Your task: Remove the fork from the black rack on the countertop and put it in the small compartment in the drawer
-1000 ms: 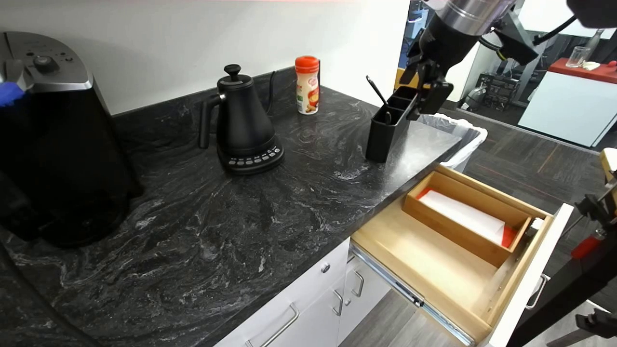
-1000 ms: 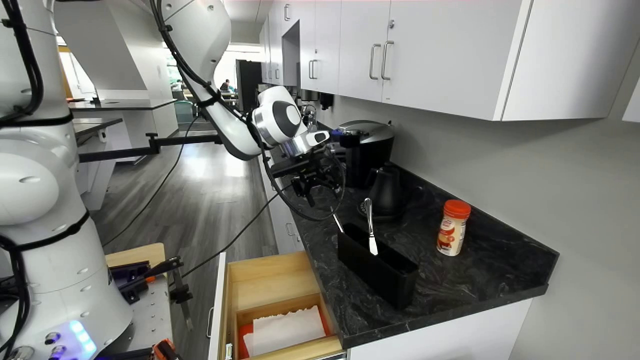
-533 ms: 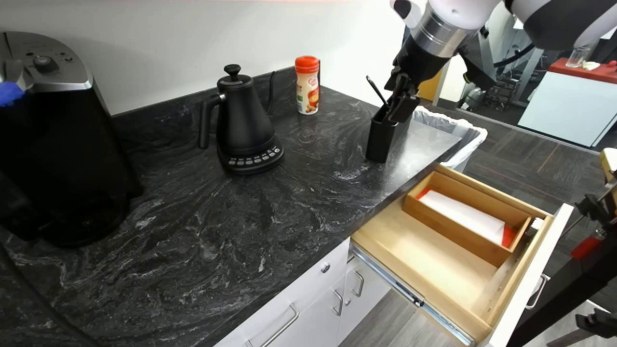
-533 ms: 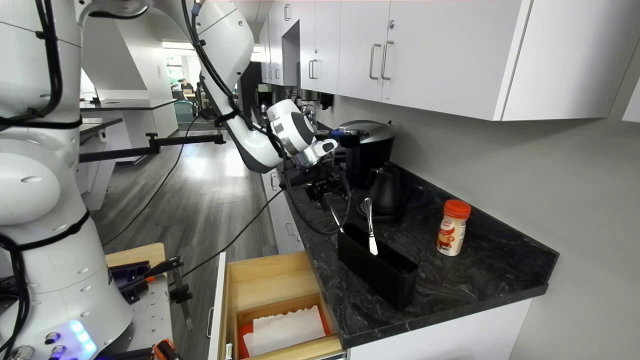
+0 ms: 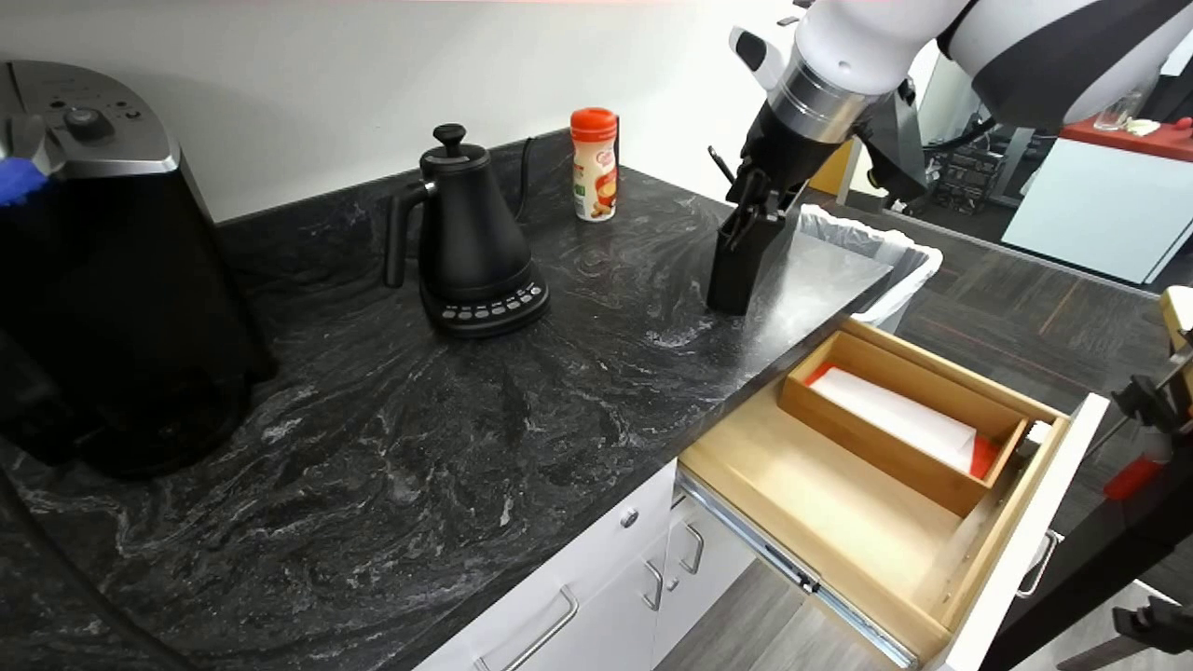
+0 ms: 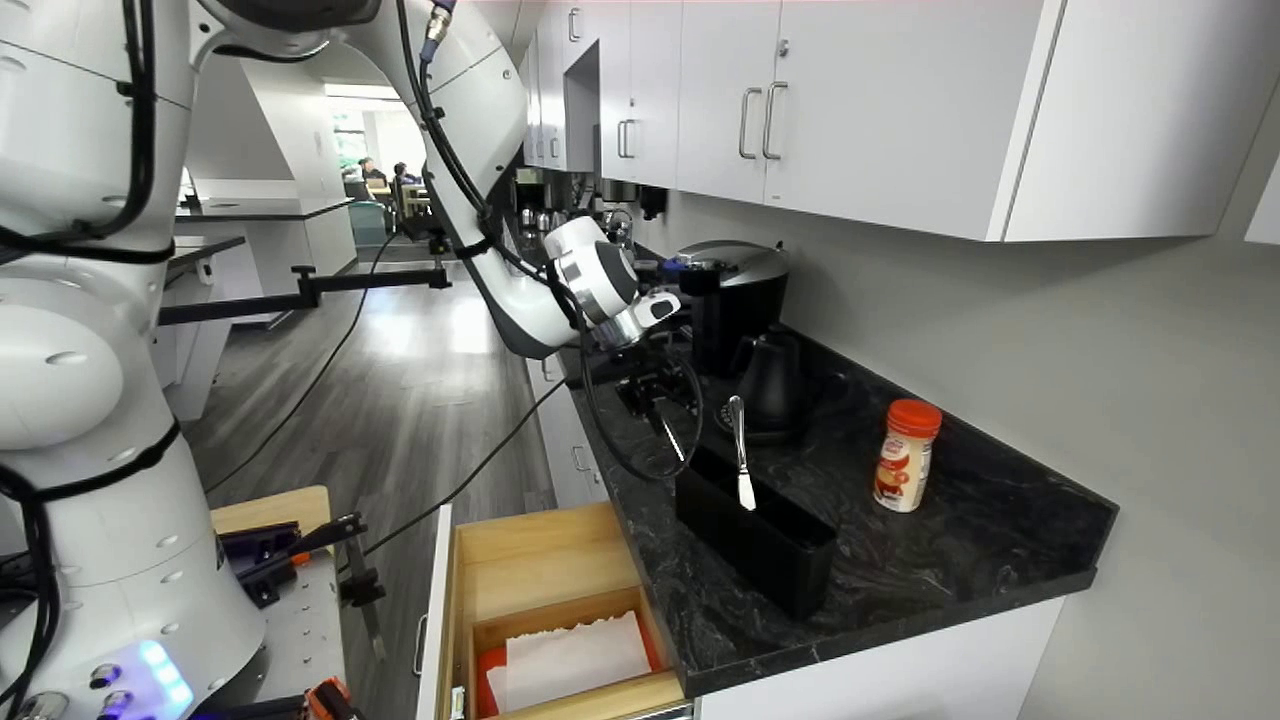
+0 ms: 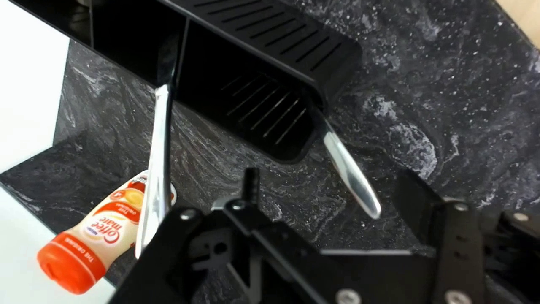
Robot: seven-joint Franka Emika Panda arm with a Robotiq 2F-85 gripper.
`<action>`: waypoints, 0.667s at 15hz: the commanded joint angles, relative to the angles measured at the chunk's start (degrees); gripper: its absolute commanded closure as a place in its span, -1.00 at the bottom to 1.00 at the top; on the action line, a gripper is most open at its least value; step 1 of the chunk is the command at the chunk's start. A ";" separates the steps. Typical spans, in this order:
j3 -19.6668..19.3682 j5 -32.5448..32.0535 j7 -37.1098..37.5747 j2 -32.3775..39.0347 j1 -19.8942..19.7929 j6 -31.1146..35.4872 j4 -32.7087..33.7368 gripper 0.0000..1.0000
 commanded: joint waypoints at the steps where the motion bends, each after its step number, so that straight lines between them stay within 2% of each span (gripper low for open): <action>1: -0.68 -2.06 0.83 -0.28 0.34 0.46 0.61 -0.06; 4: -1.10 -2.82 1.22 -0.60 1.10 -2.77 1.78 0.33; 5: -0.06 0.36 -1.31 -1.03 0.56 -5.10 1.50 0.48; 7: 0.83 2.85 -3.84 -2.04 0.24 -8.16 1.48 0.74; 9: 1.25 4.18 -5.19 -2.61 0.27 -10.67 1.93 0.97; 10: 1.27 4.33 -5.52 -2.83 0.37 -11.73 2.14 0.99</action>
